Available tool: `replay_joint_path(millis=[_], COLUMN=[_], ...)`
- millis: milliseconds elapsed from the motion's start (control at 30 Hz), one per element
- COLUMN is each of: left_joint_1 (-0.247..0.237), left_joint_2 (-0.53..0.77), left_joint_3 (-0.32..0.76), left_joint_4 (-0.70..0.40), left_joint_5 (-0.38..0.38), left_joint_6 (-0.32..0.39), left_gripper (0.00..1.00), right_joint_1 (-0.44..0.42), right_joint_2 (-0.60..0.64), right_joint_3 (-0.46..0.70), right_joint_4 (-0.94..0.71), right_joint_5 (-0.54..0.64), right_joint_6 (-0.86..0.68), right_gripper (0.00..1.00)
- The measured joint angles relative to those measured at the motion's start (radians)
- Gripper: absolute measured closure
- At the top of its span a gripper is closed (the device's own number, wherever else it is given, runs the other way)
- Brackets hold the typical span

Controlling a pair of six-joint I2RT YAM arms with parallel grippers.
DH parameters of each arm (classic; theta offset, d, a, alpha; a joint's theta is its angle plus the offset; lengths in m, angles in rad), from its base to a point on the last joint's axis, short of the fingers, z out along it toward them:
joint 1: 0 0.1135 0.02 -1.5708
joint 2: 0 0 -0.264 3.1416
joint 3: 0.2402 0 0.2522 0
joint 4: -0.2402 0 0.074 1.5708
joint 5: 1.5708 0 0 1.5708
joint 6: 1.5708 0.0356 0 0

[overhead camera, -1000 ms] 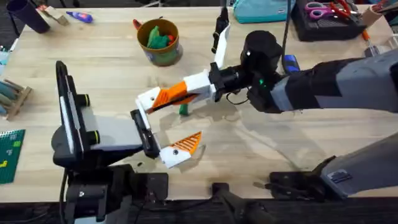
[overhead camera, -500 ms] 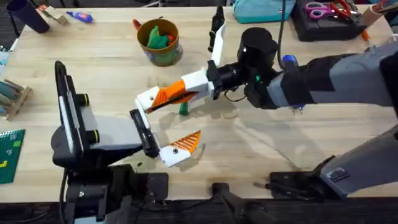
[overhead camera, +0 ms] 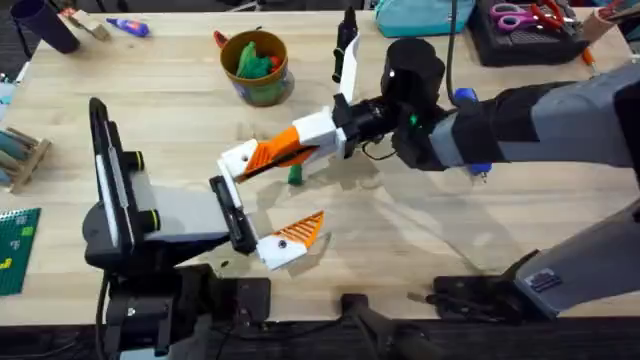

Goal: Pick up the gripper from the table and insert it into the empty holder that is missing its gripper. Then pick up a screw, insert it into the mounting hole, and use the screwdriver to tighten it. Finally, clean up the table by picking up the vegetable and placing it into the bucket.

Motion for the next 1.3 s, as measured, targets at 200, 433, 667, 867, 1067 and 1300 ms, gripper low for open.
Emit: replay_joint_path(millis=[200, 433, 667, 867, 1067, 1300], left_joint_1=[0.000, 0.000, 0.000, 0.000, 0.000, 0.000], left_joint_2=[0.000, 0.000, 0.000, 0.000, 0.000, 0.000], left_joint_3=[0.000, 0.000, 0.000, 0.000, 0.000, 0.000], left_joint_4=[-0.001, -0.002, -0.002, -0.002, -0.002, 0.000], left_joint_5=[0.002, 0.006, 0.007, 0.006, 0.006, 0.001], left_joint_6=[0.000, 0.001, 0.005, 0.008, 0.008, 0.011], left_gripper=[0.015, 0.013, 0.013, 0.013, 0.013, 0.013], right_joint_1=[-0.003, -0.009, -0.014, -0.014, -0.013, -0.013], right_joint_2=[0.000, 0.015, 0.016, 0.016, 0.015, 0.022], right_joint_3=[0.001, 0.015, 0.020, 0.021, 0.021, 0.034], right_joint_4=[-0.001, -0.001, -0.005, -0.006, -0.006, -0.008], right_joint_5=[-0.010, -0.044, -0.067, -0.067, -0.061, -0.059], right_joint_6=[0.000, 0.000, 0.000, 0.000, -0.002, -0.008], right_gripper=[0.993, 0.993, 0.993, 0.993, 0.993, 0.993])
